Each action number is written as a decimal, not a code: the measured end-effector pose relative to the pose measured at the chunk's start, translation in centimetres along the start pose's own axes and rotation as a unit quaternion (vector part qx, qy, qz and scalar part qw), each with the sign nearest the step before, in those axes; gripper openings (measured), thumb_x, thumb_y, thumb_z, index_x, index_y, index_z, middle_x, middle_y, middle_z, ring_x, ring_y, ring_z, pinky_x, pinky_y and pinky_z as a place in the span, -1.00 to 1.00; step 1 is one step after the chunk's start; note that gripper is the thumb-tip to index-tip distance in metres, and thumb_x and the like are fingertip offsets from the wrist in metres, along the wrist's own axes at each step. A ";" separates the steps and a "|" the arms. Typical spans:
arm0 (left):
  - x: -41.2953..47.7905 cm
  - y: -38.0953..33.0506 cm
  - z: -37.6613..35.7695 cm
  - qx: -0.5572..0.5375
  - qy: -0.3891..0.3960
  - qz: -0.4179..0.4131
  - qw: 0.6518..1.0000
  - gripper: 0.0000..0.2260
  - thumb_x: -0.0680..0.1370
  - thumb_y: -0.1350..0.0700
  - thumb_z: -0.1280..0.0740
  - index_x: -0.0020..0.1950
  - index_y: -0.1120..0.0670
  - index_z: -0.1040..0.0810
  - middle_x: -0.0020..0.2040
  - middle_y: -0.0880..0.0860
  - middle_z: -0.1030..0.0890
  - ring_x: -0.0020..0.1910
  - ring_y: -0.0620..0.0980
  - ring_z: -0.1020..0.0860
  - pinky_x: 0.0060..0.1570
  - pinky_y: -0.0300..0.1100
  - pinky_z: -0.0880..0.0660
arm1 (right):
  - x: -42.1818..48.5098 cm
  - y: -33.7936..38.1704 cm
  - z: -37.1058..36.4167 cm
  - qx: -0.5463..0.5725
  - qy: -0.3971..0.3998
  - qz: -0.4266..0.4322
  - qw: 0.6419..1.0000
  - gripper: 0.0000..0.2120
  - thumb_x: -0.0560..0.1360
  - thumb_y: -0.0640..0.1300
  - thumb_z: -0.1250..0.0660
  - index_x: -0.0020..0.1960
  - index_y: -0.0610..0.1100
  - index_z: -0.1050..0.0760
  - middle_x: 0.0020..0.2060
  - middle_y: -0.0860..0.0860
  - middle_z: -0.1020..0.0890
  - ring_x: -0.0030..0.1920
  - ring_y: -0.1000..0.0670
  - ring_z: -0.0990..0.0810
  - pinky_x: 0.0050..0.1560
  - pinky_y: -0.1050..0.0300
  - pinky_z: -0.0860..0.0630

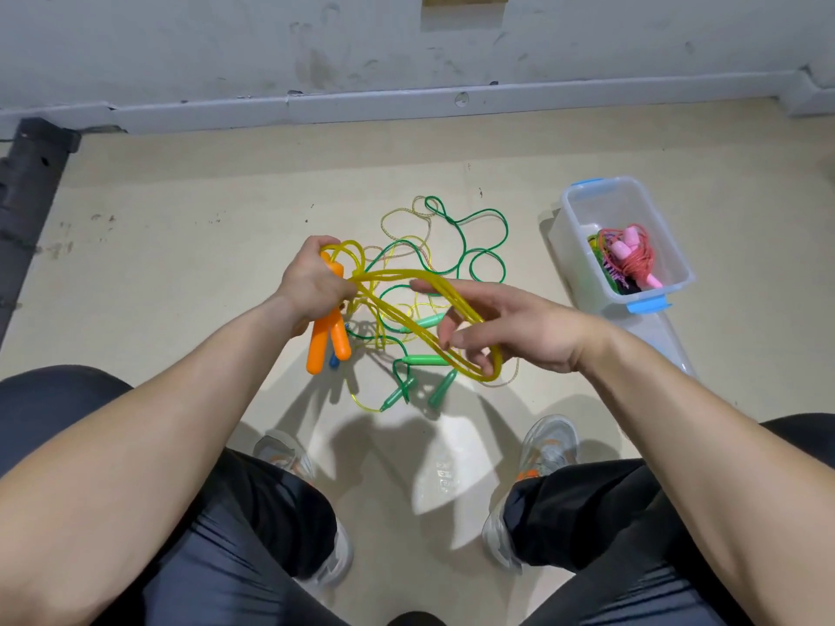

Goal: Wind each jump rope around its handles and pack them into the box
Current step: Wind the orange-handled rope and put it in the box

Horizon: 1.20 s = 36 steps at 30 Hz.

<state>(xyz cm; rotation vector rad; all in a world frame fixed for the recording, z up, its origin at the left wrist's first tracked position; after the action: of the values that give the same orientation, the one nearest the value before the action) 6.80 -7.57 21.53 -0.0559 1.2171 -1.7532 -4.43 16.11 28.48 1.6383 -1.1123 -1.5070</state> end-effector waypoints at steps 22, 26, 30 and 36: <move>0.7 0.6 0.6 -0.028 -0.009 0.054 0.998 -0.33 0.41 0.39 -0.44 0.44 -0.01 -0.35 0.05 0.16 -0.48 -0.25 0.17 -0.57 -0.08 0.14 -0.64 | -0.6 1.1 1.5 0.110 -0.056 0.073 0.990 -0.65 0.70 -0.13 -0.09 0.45 -0.04 -0.41 -0.38 0.04 -0.33 -0.53 0.11 -0.17 -0.19 0.10 -0.52; 0.8 0.6 1.3 0.081 -0.050 0.012 0.995 -0.36 0.39 0.30 -0.46 0.38 -0.09 -0.37 0.08 0.16 -0.58 -0.05 0.19 -0.62 0.02 0.07 -0.61 | -0.4 0.4 2.3 -0.008 -0.097 0.038 0.995 -0.72 0.71 -0.12 -0.12 0.32 -0.02 -0.53 -0.37 0.01 -0.26 -0.43 0.06 -0.19 -0.44 0.24 -0.17; 1.4 0.5 2.7 0.132 -0.093 -0.005 0.987 -0.35 0.40 0.27 -0.48 0.42 -0.04 -0.35 0.19 0.18 -0.54 0.06 0.20 -0.58 0.00 -0.04 -0.52 | -0.8 -1.2 3.3 -0.383 -0.111 -0.154 0.904 -0.81 0.64 -0.06 -0.23 0.07 -0.05 -0.61 -0.25 0.00 -0.54 -0.19 -0.02 -0.50 -0.26 0.16 -0.41; 1.0 0.6 1.9 0.092 -0.047 0.018 0.995 -0.37 0.41 0.27 -0.47 0.39 -0.10 -0.34 0.10 0.18 -0.56 -0.01 0.24 -0.63 0.02 0.12 -0.62 | -0.3 -3.0 4.9 -0.471 -0.174 -0.225 0.835 -0.84 0.54 -0.07 -0.29 -0.12 -0.15 -0.53 -0.24 -0.08 -0.57 -0.13 -0.17 -0.53 -0.23 0.06 -0.39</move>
<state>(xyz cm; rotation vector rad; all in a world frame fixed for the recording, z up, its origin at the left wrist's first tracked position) 7.63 -9.61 21.54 -0.0078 0.9807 -1.8032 -8.76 18.08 25.29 0.9402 0.0028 -2.2161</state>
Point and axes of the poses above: each hand's wrist, its own x-axis towards the middle knuckle, its own z-axis out of the back of the hand, y = z × x, the point moved 3 cm from there along x, towards the middle knuckle
